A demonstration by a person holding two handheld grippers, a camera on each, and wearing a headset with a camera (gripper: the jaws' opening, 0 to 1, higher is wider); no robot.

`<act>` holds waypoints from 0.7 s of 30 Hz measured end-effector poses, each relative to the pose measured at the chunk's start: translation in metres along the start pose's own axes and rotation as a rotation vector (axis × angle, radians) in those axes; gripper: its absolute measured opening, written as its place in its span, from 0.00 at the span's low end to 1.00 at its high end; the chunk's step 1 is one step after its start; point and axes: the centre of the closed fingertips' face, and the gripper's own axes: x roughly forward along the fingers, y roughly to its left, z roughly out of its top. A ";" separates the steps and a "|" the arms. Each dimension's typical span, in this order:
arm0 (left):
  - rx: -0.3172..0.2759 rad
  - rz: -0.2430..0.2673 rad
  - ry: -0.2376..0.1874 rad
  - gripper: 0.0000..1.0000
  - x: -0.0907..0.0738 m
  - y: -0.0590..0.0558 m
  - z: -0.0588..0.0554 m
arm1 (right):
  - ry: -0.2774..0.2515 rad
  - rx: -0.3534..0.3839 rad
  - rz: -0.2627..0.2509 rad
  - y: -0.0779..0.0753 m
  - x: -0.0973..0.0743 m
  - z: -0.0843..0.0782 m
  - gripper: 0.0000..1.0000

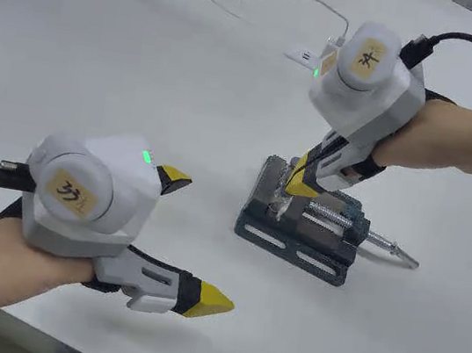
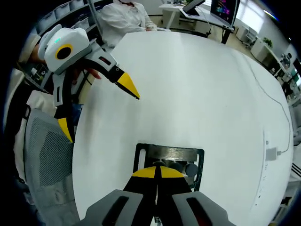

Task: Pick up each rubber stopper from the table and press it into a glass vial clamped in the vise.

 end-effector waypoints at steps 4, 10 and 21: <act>-0.005 -0.003 -0.003 0.88 0.002 0.001 0.000 | 0.027 -0.012 -0.005 -0.003 0.001 -0.001 0.00; -0.010 -0.009 -0.001 0.88 0.004 0.000 -0.002 | 0.018 0.036 0.006 -0.006 0.002 0.001 0.00; -0.012 -0.008 -0.001 0.88 0.003 0.004 -0.001 | 0.127 -0.025 0.038 -0.007 0.007 0.003 0.00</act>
